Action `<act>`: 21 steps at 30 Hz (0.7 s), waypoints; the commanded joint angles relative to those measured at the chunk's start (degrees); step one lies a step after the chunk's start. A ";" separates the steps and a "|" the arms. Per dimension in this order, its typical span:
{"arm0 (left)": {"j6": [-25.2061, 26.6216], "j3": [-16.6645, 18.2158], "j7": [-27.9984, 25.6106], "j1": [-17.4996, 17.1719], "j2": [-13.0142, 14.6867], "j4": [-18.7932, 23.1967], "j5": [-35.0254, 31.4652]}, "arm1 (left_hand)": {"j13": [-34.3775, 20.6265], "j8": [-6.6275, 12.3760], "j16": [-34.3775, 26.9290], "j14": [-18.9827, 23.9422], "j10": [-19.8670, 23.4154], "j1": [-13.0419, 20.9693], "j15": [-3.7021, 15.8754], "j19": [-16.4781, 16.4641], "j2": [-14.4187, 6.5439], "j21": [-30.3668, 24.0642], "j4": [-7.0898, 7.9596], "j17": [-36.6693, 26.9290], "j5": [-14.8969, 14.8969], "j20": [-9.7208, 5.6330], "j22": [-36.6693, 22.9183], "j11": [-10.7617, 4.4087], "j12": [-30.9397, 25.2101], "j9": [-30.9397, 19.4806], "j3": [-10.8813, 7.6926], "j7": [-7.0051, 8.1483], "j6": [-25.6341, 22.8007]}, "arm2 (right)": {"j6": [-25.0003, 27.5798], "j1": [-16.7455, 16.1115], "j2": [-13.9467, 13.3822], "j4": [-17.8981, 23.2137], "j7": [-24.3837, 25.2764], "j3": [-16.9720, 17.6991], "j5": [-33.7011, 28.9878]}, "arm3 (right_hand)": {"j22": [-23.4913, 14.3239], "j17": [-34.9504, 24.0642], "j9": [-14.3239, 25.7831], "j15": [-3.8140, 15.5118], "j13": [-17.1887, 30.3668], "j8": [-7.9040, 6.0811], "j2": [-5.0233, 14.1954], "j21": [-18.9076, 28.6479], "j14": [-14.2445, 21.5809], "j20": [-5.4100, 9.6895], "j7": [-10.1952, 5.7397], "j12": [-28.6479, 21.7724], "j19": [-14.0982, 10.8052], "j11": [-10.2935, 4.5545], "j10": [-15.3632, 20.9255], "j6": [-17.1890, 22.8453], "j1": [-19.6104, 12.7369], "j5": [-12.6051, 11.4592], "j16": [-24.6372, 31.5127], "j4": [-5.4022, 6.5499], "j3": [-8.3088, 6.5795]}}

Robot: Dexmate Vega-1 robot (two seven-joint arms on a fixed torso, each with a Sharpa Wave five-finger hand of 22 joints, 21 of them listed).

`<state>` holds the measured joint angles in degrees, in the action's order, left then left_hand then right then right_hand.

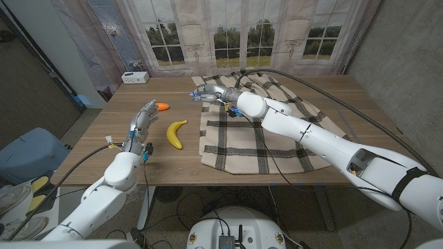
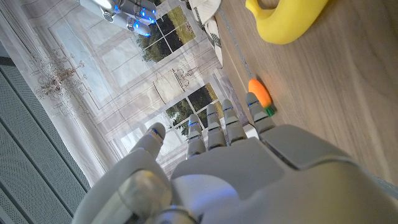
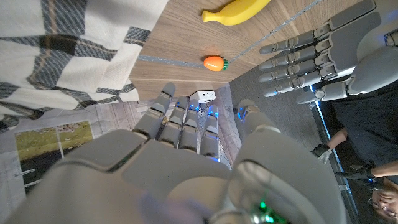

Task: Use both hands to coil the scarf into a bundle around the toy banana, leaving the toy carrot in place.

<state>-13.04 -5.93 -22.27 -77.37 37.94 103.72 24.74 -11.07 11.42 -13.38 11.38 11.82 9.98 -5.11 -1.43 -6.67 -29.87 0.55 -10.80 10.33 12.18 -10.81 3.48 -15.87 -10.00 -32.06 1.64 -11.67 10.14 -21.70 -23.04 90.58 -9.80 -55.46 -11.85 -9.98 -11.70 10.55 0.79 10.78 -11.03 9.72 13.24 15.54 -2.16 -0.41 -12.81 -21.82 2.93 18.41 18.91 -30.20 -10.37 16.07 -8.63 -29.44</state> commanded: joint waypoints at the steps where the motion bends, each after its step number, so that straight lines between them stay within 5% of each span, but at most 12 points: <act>1: -0.66 0.48 -0.09 -0.70 -0.62 -0.23 -0.05 | -0.14 0.14 -0.17 0.54 0.40 -0.59 -0.28 -0.20 -0.01 0.17 0.34 -0.12 0.05 0.04 -0.17 0.13 0.14 -0.31 0.00 -0.32 -0.50 | -1.27 2.04 2.40 -2.27 0.70 -3.45 -8.18 | -0.30 0.12 0.11 1.06 0.31 0.02 0.17 0.32 0.16 -0.68 -0.67 0.30 -1.06 -1.11 -0.01 -0.19 -2.13 -0.04 -0.30 -1.00 -0.47; 21: -2.42 1.03 0.01 -2.09 -1.24 -0.19 -0.55 | -0.16 -0.11 0.03 0.98 0.69 -0.76 -0.30 -0.41 0.10 0.40 0.53 -0.13 0.06 0.05 -0.19 0.34 0.46 -0.31 -0.01 -0.36 -0.67 | -8.27 5.95 7.44 -9.60 -1.06 -7.57 -14.55 | -0.37 -0.05 0.17 1.57 0.35 -0.55 0.05 0.35 0.66 -1.13 -1.46 0.46 -1.73 -1.07 0.47 1.38 -3.64 0.18 -0.23 -0.78 -0.42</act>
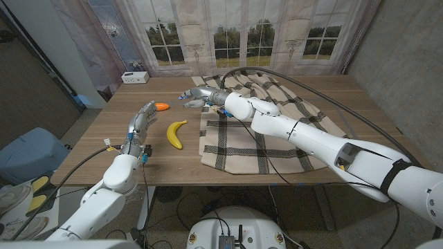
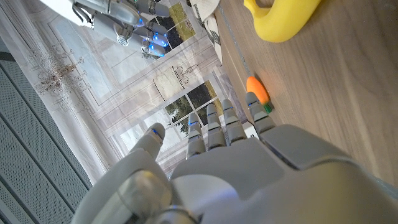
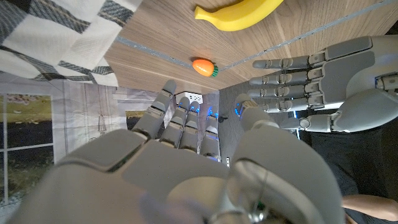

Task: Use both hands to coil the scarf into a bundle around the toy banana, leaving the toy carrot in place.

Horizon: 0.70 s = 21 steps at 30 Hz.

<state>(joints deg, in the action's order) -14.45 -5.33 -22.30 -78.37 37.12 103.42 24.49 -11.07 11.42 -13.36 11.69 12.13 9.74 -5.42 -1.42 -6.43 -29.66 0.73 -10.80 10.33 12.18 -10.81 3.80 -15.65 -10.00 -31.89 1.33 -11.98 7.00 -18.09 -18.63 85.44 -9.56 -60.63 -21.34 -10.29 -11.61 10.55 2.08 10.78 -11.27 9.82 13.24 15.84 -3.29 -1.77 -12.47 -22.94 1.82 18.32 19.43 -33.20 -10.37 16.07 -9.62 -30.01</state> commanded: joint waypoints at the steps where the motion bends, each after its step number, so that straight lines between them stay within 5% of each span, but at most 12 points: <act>1: -0.99 0.52 -0.15 -1.27 -0.47 0.24 -0.38 | -0.17 -0.11 0.02 0.68 0.40 -0.53 0.05 -0.42 -0.14 0.19 0.36 -0.13 0.06 0.06 -0.20 -0.03 0.25 -0.31 -0.19 -0.03 -0.39 | -5.59 2.61 3.38 -5.08 -1.46 -2.64 -5.25 | -0.07 -0.16 0.17 0.30 0.35 -0.31 -0.04 0.34 0.36 0.02 -0.07 0.11 -0.63 -0.01 0.61 0.91 -0.67 0.19 -0.23 0.24 0.16; 21: -1.97 1.27 0.75 -2.86 -0.88 0.29 0.19 | -0.19 -0.27 0.23 1.18 1.06 -0.74 -0.05 -0.57 0.01 0.50 0.57 -0.14 0.08 0.07 -0.22 -0.08 0.49 -0.32 -0.20 0.03 -0.66 | -10.57 6.03 8.45 -12.87 -3.76 -6.07 -7.95 | -0.09 -0.39 0.19 0.63 0.38 -0.56 0.13 0.24 0.37 0.26 -0.23 0.17 -0.76 -0.14 1.01 2.06 -1.30 0.27 -0.20 0.55 0.35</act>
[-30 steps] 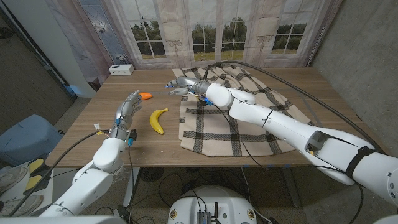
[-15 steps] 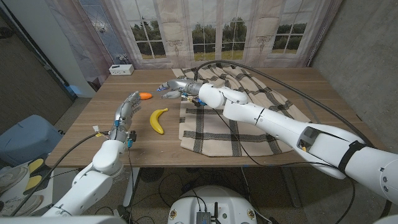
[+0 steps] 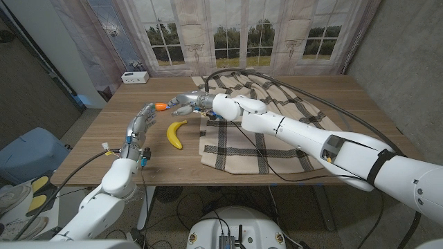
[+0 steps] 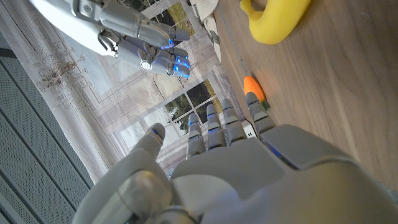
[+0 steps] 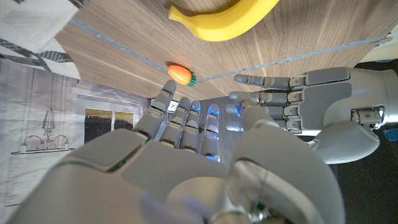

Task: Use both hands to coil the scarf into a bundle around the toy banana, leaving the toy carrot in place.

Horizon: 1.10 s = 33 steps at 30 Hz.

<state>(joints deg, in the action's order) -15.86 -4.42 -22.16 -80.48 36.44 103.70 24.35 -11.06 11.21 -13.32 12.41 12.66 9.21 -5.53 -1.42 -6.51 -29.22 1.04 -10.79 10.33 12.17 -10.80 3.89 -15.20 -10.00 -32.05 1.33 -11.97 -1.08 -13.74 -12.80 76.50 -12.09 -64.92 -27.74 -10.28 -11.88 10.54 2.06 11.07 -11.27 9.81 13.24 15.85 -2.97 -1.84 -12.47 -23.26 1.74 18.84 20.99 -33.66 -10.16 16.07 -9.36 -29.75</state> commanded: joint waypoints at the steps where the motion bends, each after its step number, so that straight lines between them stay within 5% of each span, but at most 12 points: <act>1: -0.59 0.37 0.67 -0.76 -0.19 0.01 0.32 | -0.20 -0.08 0.20 0.49 0.54 -0.22 0.03 -0.58 0.09 0.07 0.26 -0.15 0.08 0.07 -0.22 -0.19 0.05 -0.32 -0.03 0.02 -0.65 | -2.56 1.80 2.83 -4.29 -1.35 -1.89 -1.61 | -0.10 -0.12 0.20 0.66 0.09 -0.56 0.14 0.23 0.37 -0.08 -0.15 0.18 -0.45 -0.04 0.50 0.52 -0.85 0.06 -0.20 0.30 0.10; 17: -1.15 0.76 0.55 -1.57 -0.57 0.49 -0.04 | -0.21 -0.18 0.34 0.76 0.88 -0.38 -0.06 -0.69 0.27 0.27 0.38 -0.15 0.09 0.08 -0.23 -0.21 0.24 -0.32 0.02 0.02 -0.70 | -4.74 4.39 6.47 -11.67 -2.00 -4.62 -2.86 | -0.11 -0.19 0.21 0.93 0.11 -0.49 0.82 0.07 0.07 0.12 -0.42 0.35 -0.50 -0.27 0.62 1.10 -2.56 -0.20 -0.42 0.05 -0.55; 23: -1.67 0.79 0.78 -1.72 -0.87 0.34 0.07 | -0.22 -0.18 0.38 0.90 1.07 -0.57 -0.20 -0.67 0.47 0.38 0.49 -0.17 0.09 0.11 -0.24 0.12 0.29 -0.32 0.16 0.10 -0.83 | -2.91 5.17 7.04 -12.05 -1.95 -6.59 -5.71 | -0.04 0.62 0.19 1.62 0.09 0.08 -0.49 -0.29 -0.51 0.18 -0.94 1.01 -0.46 -1.33 -0.56 0.28 -8.52 -0.50 -1.66 -1.82 -2.83; 26: -1.38 0.81 0.63 -1.81 -0.96 0.46 0.13 | -0.22 -0.18 0.44 0.86 1.06 -0.75 -0.25 -0.66 0.62 0.44 0.60 -0.20 0.08 0.12 -0.25 0.27 0.38 -0.32 0.29 0.08 -0.90 | -1.53 5.46 7.16 -11.59 -3.19 -7.25 -6.48 | -0.01 0.85 0.19 1.95 0.09 0.13 -1.11 -0.45 -0.89 0.34 -1.24 1.17 -0.39 -1.89 -1.02 0.15 -10.74 -0.42 -2.21 -1.96 -3.44; 29: -1.80 0.75 1.31 -1.77 -1.08 0.10 0.74 | -0.23 -0.18 0.45 0.89 1.05 -0.93 -0.26 -0.65 0.70 0.50 0.73 -0.23 0.10 0.13 -0.26 0.21 0.45 -0.32 0.41 0.07 -0.96 | 0.68 5.52 6.84 -10.25 -3.42 -8.26 -8.55 | 0.02 1.09 0.18 2.27 0.12 0.35 -1.94 -0.91 -2.15 0.86 -2.12 1.59 0.07 -3.19 -3.04 -0.65 -17.93 -0.50 -3.72 -2.10 -6.07; 33: -2.29 0.80 1.33 -1.99 -1.27 0.04 0.76 | -0.24 -0.18 0.49 0.87 0.82 -1.19 -0.40 -0.58 0.81 0.58 0.92 -0.27 0.11 0.15 -0.27 0.36 0.61 -0.32 0.58 0.00 -1.06 | 2.25 5.66 6.69 -9.31 -3.40 -9.57 -10.95 | 0.06 1.19 0.16 2.62 0.14 0.65 -3.63 -1.19 -3.05 0.92 -3.10 1.74 0.50 -5.37 -4.34 -2.03 -21.57 -0.41 -4.50 -2.12 -7.15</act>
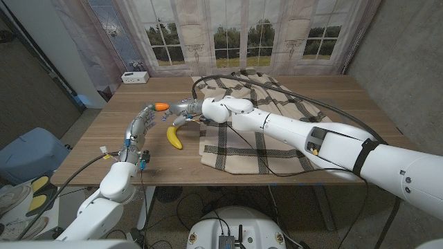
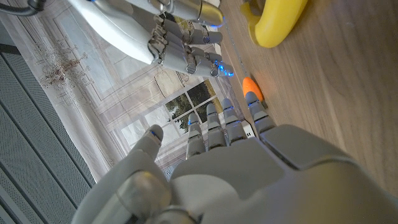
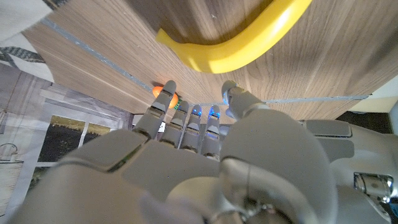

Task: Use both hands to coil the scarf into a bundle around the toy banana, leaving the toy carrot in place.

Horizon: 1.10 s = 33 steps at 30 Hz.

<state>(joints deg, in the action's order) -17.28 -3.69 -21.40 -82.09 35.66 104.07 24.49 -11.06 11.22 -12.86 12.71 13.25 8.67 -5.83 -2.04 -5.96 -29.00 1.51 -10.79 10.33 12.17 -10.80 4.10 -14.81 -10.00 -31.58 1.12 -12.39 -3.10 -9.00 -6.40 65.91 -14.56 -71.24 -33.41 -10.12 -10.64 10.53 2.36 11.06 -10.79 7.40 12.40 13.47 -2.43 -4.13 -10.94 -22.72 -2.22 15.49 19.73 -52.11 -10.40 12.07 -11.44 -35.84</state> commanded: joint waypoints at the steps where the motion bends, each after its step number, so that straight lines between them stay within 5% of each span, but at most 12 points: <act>1: -0.91 0.08 0.48 -0.42 -0.54 -0.32 0.53 | -0.24 -0.20 0.05 0.55 0.23 -0.73 -0.19 0.05 0.29 0.38 0.50 -0.28 0.12 0.15 -0.27 0.25 0.24 -0.33 0.15 0.14 -0.60 | 4.56 0.93 0.29 1.44 -0.74 -3.59 -5.92 | -0.10 -0.04 0.17 2.34 0.16 0.20 -1.49 -0.38 -0.89 0.43 -1.10 0.21 -0.02 -1.60 -1.11 -0.98 -3.58 -0.16 -0.61 -0.04 -1.13; 6: -1.05 0.21 0.44 -0.88 -0.58 -0.01 0.52 | -0.25 -0.23 0.08 0.57 0.27 -1.19 -0.15 0.09 0.53 0.49 0.83 -0.34 0.15 0.16 -0.29 0.26 0.34 -0.33 0.47 0.24 -0.66 | 4.36 1.08 0.69 0.99 -0.26 -4.46 -7.26 | -0.09 -0.13 0.16 2.68 0.17 0.12 -3.06 -0.48 -1.27 0.68 -2.37 0.18 0.08 -4.04 -1.82 -1.71 -6.27 -0.19 -0.72 0.31 -0.94; 13: -0.94 0.63 -0.51 -2.04 -0.85 1.00 0.03 | -0.26 -0.28 0.09 0.67 0.30 -1.64 -0.33 0.10 0.77 0.59 1.13 -0.38 0.21 0.15 -0.31 0.16 0.44 -0.33 0.78 0.32 -0.66 | 2.85 1.61 1.66 -0.87 0.88 -5.60 -8.61 | -0.11 -0.32 0.16 3.18 0.17 -0.02 -3.40 -0.52 -1.56 1.11 -3.14 0.07 0.19 -5.47 -1.78 -1.77 -7.06 -0.18 -0.62 0.77 -0.31; 14: -0.93 0.70 -0.63 -2.19 -0.90 1.12 -0.04 | -0.26 -0.27 0.12 0.61 0.30 -1.68 -0.29 0.10 0.79 0.60 1.16 -0.38 0.21 0.15 -0.31 0.15 0.45 -0.33 0.81 0.31 -0.69 | 2.71 1.71 1.85 -1.17 1.05 -5.82 -8.90 | -0.14 -0.48 0.17 3.36 0.17 -0.15 -3.21 -0.55 -1.70 1.42 -3.92 -0.01 0.32 -6.86 -1.63 -1.65 -7.63 -0.23 -0.49 0.98 0.01; 19: -0.61 1.03 -1.11 -2.86 -1.08 1.74 -0.23 | -0.27 -0.28 0.14 0.67 0.44 -1.93 -0.29 0.10 0.90 0.67 1.34 -0.40 0.25 0.14 -0.31 0.15 0.47 -0.33 0.97 0.31 -0.74 | 1.86 2.24 2.88 -2.77 2.02 -7.02 -10.36 | -0.20 -0.72 0.16 4.22 0.16 -0.53 -2.47 -0.57 -2.11 2.37 -6.55 -0.16 0.61 -9.23 -1.10 -0.93 -10.76 -0.42 -0.28 0.78 0.30; 33: 0.08 1.47 -0.62 -2.81 -1.16 1.68 0.23 | -0.28 -0.36 0.27 0.61 0.51 -2.46 -0.23 0.05 1.04 0.84 1.76 -0.41 0.38 0.11 -0.33 0.26 0.65 -0.33 1.27 0.30 -0.64 | 0.58 3.99 7.17 -9.79 0.87 -9.58 -10.97 | -0.35 -1.16 0.20 5.27 0.10 -1.29 -0.24 -0.67 -3.47 3.73 -8.37 -0.35 2.03 -10.24 -0.35 2.00 -16.42 -0.37 -0.16 0.98 0.94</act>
<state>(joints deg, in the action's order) -17.79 -2.52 -22.32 -84.94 34.57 105.77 24.47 -11.06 10.99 -12.86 13.02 13.25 6.73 -6.14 -2.03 -5.08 -28.27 2.85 -11.07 10.33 12.17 -10.80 4.10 -14.32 -10.00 -30.23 1.42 -12.68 -2.07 -6.15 -2.06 60.64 -13.08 -78.79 -43.37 -10.28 -11.61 10.52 2.27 11.05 -11.67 6.75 11.98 10.49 0.83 -12.49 -11.03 -20.67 -12.20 14.52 20.71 -67.38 -10.63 11.75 -10.61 -35.28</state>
